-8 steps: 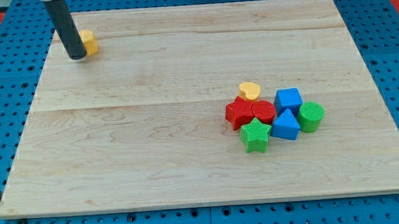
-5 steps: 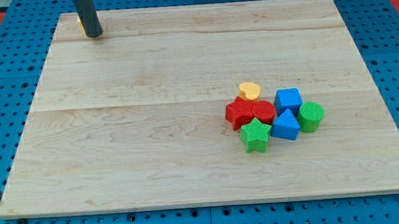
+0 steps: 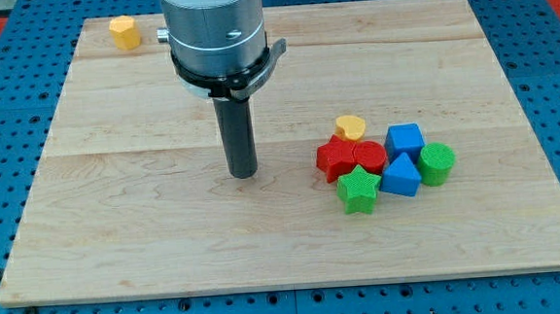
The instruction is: Move green star to the center
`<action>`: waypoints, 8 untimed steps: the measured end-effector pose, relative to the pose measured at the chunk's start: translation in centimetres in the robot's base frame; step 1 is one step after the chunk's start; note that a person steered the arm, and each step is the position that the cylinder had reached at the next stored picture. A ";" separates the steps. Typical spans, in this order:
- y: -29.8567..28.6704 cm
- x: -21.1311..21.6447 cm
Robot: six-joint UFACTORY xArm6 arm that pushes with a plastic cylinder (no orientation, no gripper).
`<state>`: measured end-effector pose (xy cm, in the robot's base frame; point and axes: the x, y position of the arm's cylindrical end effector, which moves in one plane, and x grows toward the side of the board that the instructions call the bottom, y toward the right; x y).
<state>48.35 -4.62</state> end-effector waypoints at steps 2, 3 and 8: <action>1.5 2.8; 10.9 6.8; 5.4 6.9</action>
